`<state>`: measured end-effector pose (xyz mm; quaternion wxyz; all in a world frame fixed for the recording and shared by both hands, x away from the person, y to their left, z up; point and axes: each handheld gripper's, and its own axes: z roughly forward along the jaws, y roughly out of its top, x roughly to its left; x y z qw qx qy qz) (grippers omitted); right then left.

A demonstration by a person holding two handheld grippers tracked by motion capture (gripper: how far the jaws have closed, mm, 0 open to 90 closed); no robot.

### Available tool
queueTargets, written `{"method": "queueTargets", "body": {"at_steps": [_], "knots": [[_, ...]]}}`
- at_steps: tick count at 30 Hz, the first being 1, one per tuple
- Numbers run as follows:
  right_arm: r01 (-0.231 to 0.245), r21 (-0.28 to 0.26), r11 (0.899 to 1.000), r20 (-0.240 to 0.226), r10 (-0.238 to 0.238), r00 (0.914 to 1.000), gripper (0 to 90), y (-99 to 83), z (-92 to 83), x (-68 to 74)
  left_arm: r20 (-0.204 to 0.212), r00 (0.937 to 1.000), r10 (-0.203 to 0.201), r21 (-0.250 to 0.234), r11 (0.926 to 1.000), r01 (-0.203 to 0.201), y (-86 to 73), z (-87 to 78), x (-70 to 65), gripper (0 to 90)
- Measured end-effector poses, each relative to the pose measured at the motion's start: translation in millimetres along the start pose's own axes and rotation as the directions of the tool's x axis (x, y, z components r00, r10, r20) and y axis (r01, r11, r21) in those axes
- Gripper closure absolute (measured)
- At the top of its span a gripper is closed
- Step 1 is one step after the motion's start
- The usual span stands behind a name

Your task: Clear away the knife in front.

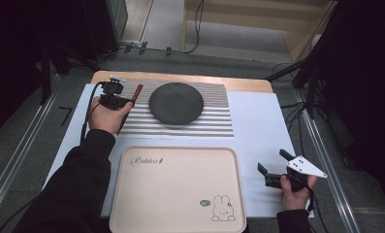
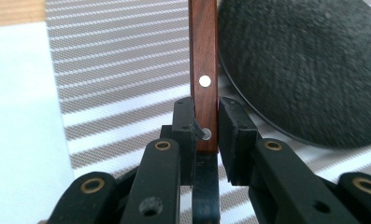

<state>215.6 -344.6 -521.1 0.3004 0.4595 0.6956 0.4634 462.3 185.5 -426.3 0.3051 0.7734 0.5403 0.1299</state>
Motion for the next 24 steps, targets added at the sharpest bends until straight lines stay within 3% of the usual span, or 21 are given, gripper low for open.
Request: {"method": "queueTargets", "body": {"at_steps": [12, 20, 24], "knots": [[-0.001, -0.002, 1.0, -0.002, 0.001, 1.0, 0.0, 0.0, -0.1, 0.0, 0.024, 0.9994, 0.026, -0.014, 0.9996, -0.026, -21.5, -18.0, -15.1, 76.6], [-0.004, -0.001, 1.0, -0.003, 0.004, 1.0, 0.0, 0.0, -0.5, 0.0, 0.02, 0.997, 0.074, -0.025, 0.997, -0.074, -37.4, -29.5, -31.5, 76.6], [-0.005, -0.002, 1.0, -0.004, 0.005, 1.0, 0.0, 0.0, -0.5, 0.1, 0.039, 0.997, 0.067, -0.045, 0.9969, -0.065, -45.4, -37.8, -36.7, 76.6]]}}
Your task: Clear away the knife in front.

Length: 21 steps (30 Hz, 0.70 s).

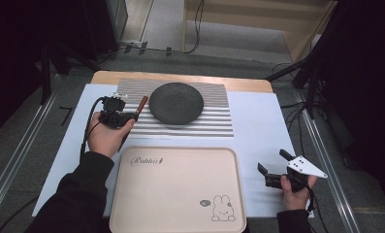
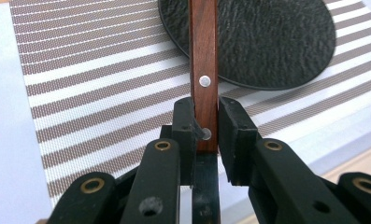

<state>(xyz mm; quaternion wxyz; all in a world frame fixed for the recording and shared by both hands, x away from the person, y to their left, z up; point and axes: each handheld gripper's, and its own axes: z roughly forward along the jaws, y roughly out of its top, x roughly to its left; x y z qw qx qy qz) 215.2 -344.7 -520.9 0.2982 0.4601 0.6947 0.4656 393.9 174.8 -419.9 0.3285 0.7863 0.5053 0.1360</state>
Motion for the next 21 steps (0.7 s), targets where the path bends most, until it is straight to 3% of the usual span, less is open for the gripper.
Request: {"method": "queueTargets", "body": {"at_steps": [13, 21], "knots": [[0.0, -0.002, 1.0, -0.003, 0.0, 1.0, 0.0, 0.0, 0.6, -0.4, 0.047, 0.9984, -0.03, -0.034, 0.9989, 0.032, -32.8, -24.4, -10.5, 76.6], [-0.002, 0.0, 1.0, 0.001, 0.002, 1.0, 0.0, 0.0, 0.1, -0.3, 0.077, 0.9957, -0.051, -0.031, 0.9981, 0.054, -59.9, -28.8, -14.0, 76.6]]}}
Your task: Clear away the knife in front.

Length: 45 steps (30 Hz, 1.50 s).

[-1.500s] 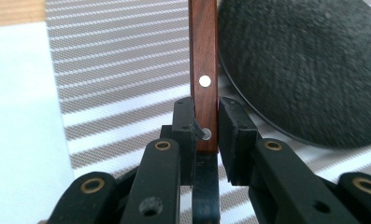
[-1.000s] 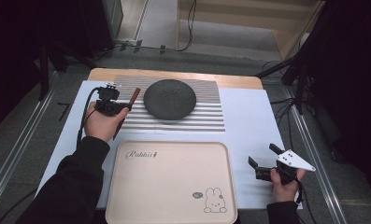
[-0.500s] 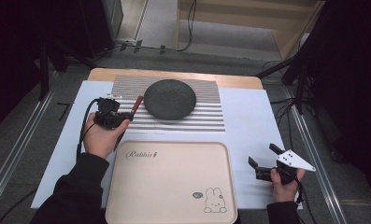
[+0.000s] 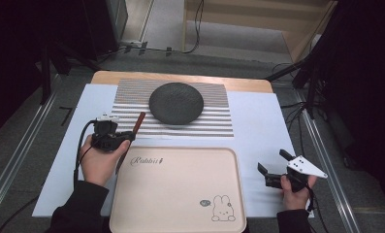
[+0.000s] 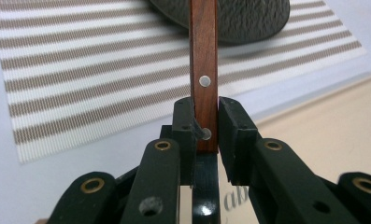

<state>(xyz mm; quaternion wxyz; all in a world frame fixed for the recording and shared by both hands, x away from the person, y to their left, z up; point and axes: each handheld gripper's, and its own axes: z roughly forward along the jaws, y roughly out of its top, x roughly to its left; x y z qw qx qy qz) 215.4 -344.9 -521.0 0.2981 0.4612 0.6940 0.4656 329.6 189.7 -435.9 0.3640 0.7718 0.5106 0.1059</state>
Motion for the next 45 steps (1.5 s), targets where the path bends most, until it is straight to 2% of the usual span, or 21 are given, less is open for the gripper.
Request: {"method": "queueTargets", "body": {"at_steps": [7, 29, 45], "knots": [[-0.003, -0.002, 1.0, -0.002, 0.003, 1.0, 0.0, -0.1, -0.6, 0.0, 0.023, 0.9996, -0.016, 0.005, 0.9999, 0.016, -15.8, 0.3, -6.3, 76.6], [-0.001, -0.005, 1.0, -0.003, 0.001, 1.0, 0.0, -0.2, -0.9, 0.2, 0.029, 0.9996, 0.005, 0.033, 0.9994, -0.006, -57.3, -3.5, -29.5, 76.6], [0.003, 0.0, 1.0, 0.0, -0.003, 1.0, 0.0, -0.2, -0.4, 0.3, 0.042, 0.9967, -0.069, 0.044, 0.9967, 0.067, -91.2, -4.5, -26.9, 76.5]]}}
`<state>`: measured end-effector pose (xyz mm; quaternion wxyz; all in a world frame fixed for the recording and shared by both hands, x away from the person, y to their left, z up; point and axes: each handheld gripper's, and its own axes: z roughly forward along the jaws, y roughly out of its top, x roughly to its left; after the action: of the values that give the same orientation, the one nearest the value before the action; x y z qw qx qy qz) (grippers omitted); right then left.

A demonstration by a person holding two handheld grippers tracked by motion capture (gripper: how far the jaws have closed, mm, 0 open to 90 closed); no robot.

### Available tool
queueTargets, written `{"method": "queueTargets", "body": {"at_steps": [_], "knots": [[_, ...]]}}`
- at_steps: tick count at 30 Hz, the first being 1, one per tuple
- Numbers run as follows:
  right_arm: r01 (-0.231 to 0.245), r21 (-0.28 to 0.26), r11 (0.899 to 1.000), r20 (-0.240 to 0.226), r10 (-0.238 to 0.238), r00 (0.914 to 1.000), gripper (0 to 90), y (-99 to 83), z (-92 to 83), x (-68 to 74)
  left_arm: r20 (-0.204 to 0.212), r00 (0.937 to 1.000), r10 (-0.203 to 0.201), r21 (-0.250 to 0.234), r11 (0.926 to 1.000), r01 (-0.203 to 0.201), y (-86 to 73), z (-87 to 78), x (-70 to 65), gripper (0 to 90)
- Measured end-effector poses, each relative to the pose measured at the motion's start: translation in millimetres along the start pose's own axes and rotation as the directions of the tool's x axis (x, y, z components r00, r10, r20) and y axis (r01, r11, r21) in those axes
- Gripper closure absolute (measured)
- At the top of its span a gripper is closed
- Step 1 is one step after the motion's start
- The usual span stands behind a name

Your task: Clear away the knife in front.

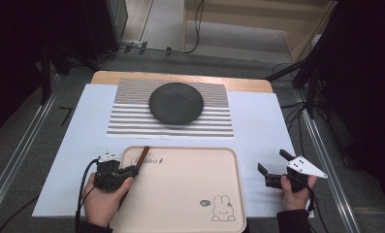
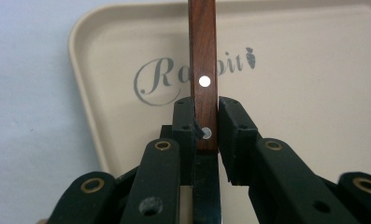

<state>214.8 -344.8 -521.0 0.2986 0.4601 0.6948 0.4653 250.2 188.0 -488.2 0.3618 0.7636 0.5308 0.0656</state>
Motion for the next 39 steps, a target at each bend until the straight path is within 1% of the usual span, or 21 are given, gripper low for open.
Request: {"method": "queueTargets", "body": {"at_steps": [7, 9, 11, 15, 16, 17, 18, 19, 20, 21, 23, 25, 26, 27, 28, 29, 30, 32, 34, 36, 39], "knots": [[0.0, 0.0, 1.0, 0.003, 0.0, 1.0, 0.0, 0.0, 0.1, -0.3, 0.0, 0.9998, -0.019, 0.001, 0.9998, 0.019, -9.1, 0.0, 3.0, 76.5], [0.001, -0.001, 1.0, 0.002, -0.001, 1.0, 0.0, -0.1, 0.2, -0.2, 0.004, 0.9993, -0.038, -0.016, 0.9992, 0.038, -11.7, -1.2, 4.8, 76.5], [0.001, 0.0, 1.0, 0.003, -0.001, 1.0, 0.0, 0.0, 0.2, -0.2, 0.002, 0.9992, -0.039, -0.017, 0.9991, 0.039, -12.7, -2.1, 5.2, 76.5], [0.001, 0.001, 1.0, 0.004, -0.001, 1.0, 0.0, 0.0, 0.3, -0.1, -0.025, 0.9989, -0.041, -0.04, 0.9984, 0.04, -14.9, -2.5, 4.5, 76.2], [0.001, 0.001, 1.0, 0.006, -0.001, 1.0, 0.0, 0.0, 0.4, 0.0, -0.025, 0.9988, -0.041, -0.049, 0.998, 0.04, -15.3, -1.9, 4.8, 76.1], [0.001, 0.001, 1.0, 0.005, -0.001, 1.0, 0.0, 0.0, 0.3, 0.0, -0.012, 0.9988, -0.047, -0.053, 0.9975, 0.047, -15.5, -1.4, 5.7, 76.0], [0.001, 0.0, 1.0, 0.004, -0.001, 1.0, 0.0, 0.0, 0.2, -0.1, -0.009, 0.9985, -0.053, -0.062, 0.9967, 0.053, -15.6, -1.7, 7.1, 75.6], [-0.001, -0.001, 1.0, 0.003, 0.001, 1.0, 0.0, 0.0, -0.1, 0.0, -0.007, 0.9983, -0.057, -0.076, 0.9955, 0.057, -15.3, -2.9, 8.2, 72.1], [-0.002, -0.003, 1.0, 0.003, 0.002, 1.0, 0.0, 0.0, -0.3, -0.1, -0.013, 0.998, -0.062, -0.086, 0.9944, 0.061, -14.5, -4.1, 9.1, 67.3], [-0.002, -0.004, 1.0, 0.002, 0.002, 1.0, 0.0, -0.1, -0.3, -0.2, -0.013, 0.998, -0.061, -0.094, 0.9938, 0.06, -13.5, -5.5, 9.9, 64.9], [-0.001, -0.003, 1.0, 0.003, 0.001, 1.0, 0.0, -0.1, -0.2, -0.1, 0.0, 0.9988, -0.049, -0.108, 0.993, 0.049, -10.9, -7.7, 10.5, 64.9], [0.0, 0.0, 1.0, 0.003, 0.0, 1.0, 0.0, 0.1, 0.0, 0.1, 0.015, 0.9997, -0.017, -0.116, 0.9931, 0.019, -7.7, -9.0, 8.5, 68.6], [0.002, 0.0, 1.0, 0.004, -0.002, 1.0, 0.0, 0.1, 0.2, 0.1, 0.02, 0.9998, 0.009, -0.112, 0.9937, -0.007, -5.8, -8.5, 6.0, 74.3], [0.001, 0.0, 1.0, 0.003, -0.001, 1.0, 0.0, 0.1, 0.1, 0.2, 0.016, 0.9989, 0.045, -0.098, 0.9942, -0.043, -3.9, -7.4, 3.2, 80.8], [0.001, 0.0, 1.0, 0.003, -0.001, 1.0, 0.0, 0.1, 0.0, 0.2, 0.016, 0.9973, 0.072, -0.087, 0.9937, -0.07, -2.1, -5.4, 0.0, 88.3], [0.0, 0.0, 1.0, 0.003, 0.0, 1.0, 0.0, 0.1, 0.1, 0.1, 0.017, 0.9956, 0.092, -0.077, 0.993, -0.09, -0.5, -2.8, -2.9, 89.1], [0.001, 0.0, 1.0, 0.004, -0.001, 1.0, 0.0, 0.1, 0.1, 0.1, 0.028, 0.9934, 0.111, -0.057, 0.9924, -0.11, 1.1, 0.2, -5.4, 89.3], [0.002, 0.002, 1.0, 0.005, -0.002, 1.0, 0.0, 0.1, 0.1, 0.4, 0.027, 0.9879, 0.153, -0.029, 0.988, -0.152, 3.5, 6.9, -10.9, 89.5], [0.002, 0.002, 1.0, 0.005, -0.002, 1.0, 0.0, 0.1, -0.1, 0.4, 0.022, 0.983, 0.182, 0.002, 0.9832, -0.182, 5.0, 13.6, -14.5, 89.5], [0.001, 0.002, 1.0, 0.006, -0.001, 1.0, 0.0, 0.0, 0.1, 0.2, -0.001, 0.9819, 0.189, 0.024, 0.9817, -0.189, 5.9, 17.5, -16.0, 89.6], [0.002, 0.002, 1.0, 0.005, -0.002, 1.0, 0.0, 0.0, 0.0, 0.4, -0.011, 0.9871, 0.16, 0.028, 0.9868, -0.159, 6.3, 17.0, -12.3, 89.6]]}}
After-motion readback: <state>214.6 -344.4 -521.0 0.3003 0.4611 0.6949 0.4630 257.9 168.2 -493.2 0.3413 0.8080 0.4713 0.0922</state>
